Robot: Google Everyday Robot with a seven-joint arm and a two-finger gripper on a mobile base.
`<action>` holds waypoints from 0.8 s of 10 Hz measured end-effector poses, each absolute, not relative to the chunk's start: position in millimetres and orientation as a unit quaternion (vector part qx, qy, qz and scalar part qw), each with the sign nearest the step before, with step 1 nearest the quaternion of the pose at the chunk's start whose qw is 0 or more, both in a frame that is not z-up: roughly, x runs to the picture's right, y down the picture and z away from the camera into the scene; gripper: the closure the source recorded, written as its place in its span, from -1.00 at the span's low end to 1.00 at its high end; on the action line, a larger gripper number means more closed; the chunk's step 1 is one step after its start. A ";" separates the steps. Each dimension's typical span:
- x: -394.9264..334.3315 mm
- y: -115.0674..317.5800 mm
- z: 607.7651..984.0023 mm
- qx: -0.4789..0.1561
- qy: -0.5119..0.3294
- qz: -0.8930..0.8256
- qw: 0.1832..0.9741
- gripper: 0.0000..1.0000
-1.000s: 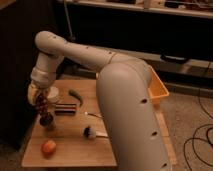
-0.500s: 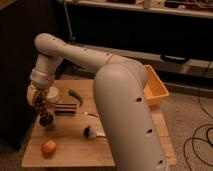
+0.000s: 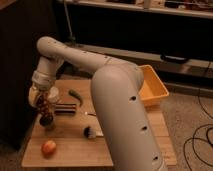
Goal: Place grapes in metal cup
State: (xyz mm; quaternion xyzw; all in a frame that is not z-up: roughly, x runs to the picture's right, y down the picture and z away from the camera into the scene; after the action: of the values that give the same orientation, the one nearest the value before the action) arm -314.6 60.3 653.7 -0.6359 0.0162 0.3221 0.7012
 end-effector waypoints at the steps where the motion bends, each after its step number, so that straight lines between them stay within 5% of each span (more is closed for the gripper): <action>1: -314.0 60.7 657.0 -0.636 0.015 0.322 0.701 1.00; 8: -317.9 68.2 670.6 -0.645 0.011 0.307 0.700 1.00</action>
State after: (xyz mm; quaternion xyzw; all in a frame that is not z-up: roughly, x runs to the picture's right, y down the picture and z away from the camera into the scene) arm -317.9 68.2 670.6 -0.6452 0.0107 0.3069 0.6995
